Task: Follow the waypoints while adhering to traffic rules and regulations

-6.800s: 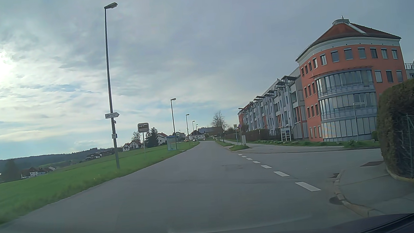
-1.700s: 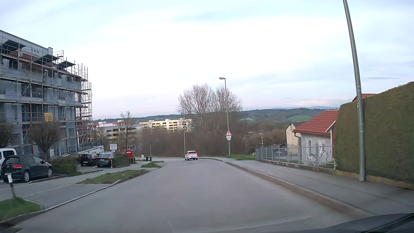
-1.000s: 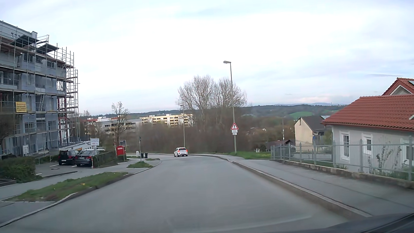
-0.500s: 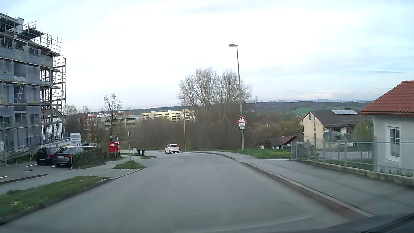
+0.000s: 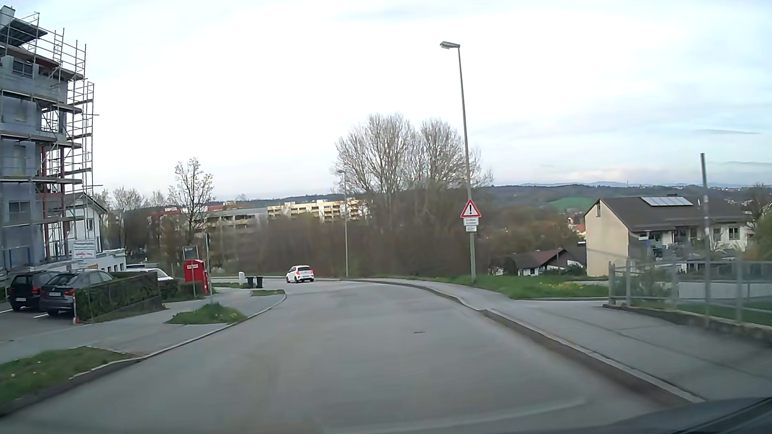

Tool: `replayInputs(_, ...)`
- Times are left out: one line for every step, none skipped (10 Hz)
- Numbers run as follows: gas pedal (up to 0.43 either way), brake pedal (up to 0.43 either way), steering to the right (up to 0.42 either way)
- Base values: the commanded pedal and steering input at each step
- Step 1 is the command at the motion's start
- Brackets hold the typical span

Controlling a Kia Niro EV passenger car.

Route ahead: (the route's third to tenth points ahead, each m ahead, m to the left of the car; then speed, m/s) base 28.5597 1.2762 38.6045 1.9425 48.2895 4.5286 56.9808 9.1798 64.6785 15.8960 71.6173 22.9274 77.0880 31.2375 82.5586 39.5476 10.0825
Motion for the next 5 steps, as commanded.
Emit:
replayInputs(0.000, 0.000, -0.007)
replayInputs(0.000, 0.000, -0.006)
replayInputs(0.000, 0.000, -0.006)
replayInputs(0.000, 0.000, -0.006)
replayInputs(0.000, 0.000, -0.006)
